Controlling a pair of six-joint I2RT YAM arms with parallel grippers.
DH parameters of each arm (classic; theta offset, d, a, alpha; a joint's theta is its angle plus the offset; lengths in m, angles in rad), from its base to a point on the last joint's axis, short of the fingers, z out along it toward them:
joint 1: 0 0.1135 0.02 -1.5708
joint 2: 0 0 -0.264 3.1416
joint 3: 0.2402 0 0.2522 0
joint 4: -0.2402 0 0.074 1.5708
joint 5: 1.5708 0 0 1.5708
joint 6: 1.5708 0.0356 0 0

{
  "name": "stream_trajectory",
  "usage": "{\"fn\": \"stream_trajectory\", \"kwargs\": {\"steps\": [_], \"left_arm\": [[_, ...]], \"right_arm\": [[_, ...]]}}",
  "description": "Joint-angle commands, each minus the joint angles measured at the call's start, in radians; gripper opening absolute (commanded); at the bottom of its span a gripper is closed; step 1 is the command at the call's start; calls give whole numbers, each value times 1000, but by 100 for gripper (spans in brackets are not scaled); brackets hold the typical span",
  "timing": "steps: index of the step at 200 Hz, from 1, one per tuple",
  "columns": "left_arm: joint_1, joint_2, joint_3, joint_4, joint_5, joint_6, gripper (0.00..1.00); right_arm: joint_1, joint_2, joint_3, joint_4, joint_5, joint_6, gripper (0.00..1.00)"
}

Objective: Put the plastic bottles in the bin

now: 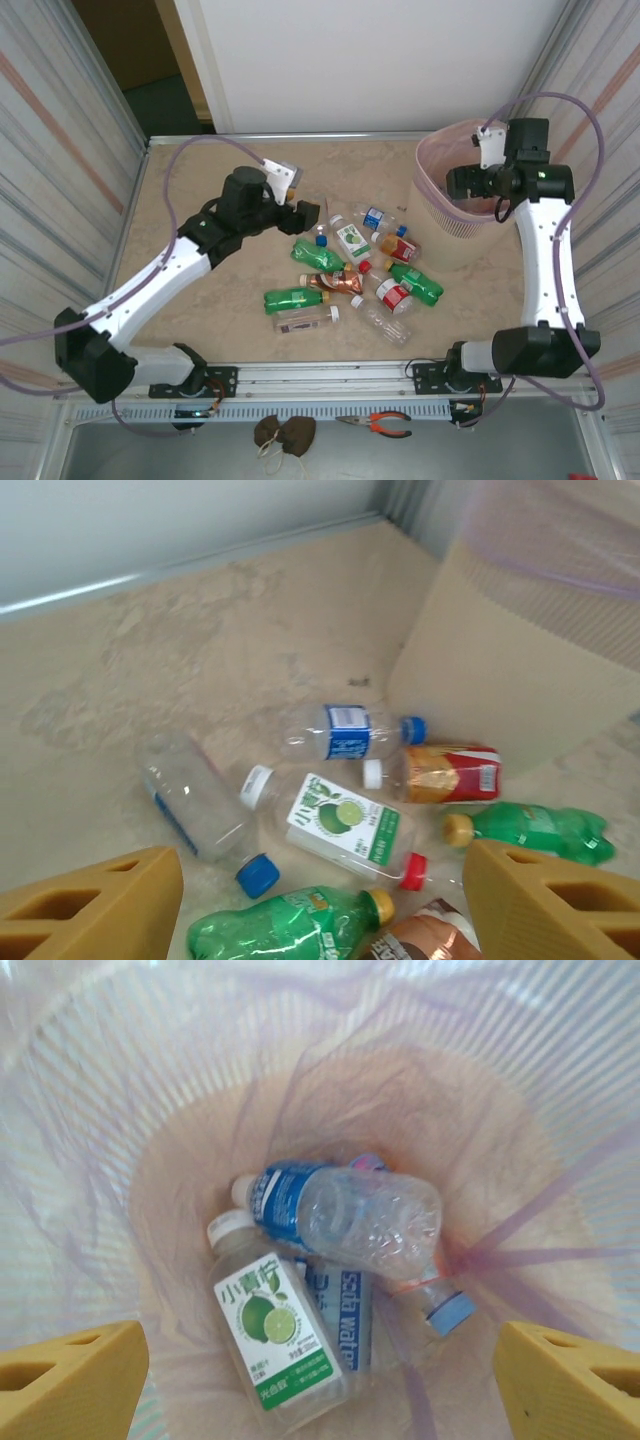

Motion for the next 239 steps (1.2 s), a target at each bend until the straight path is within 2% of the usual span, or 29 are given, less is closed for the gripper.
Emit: {"fn": "stream_trajectory", "kwargs": {"steps": [1, 34, 60, 106, 166, 239], "left_arm": [[7, 73, 48, -66, -149, -125, 74], [8, 245, 163, -166, -260, -282, 73], [9, 397, 287, -260, -279, -359, 72], [13, 606, 468, -369, -277, -463, 73], [14, 787, 614, -424, -242, -504, 72], [31, 903, 622, -418, -189, -525, 68]], "right_arm": [[-5, -59, -15, 88, 59, 138, 86], [-5, -105, -33, 116, 101, 269, 83], [-5, -113, -41, 109, 100, 335, 82], [-5, -130, -57, 112, 78, 340, 81], [-5, -146, -63, 111, 77, 314, 81], [-5, -172, -88, 116, 70, 292, 81]]}}
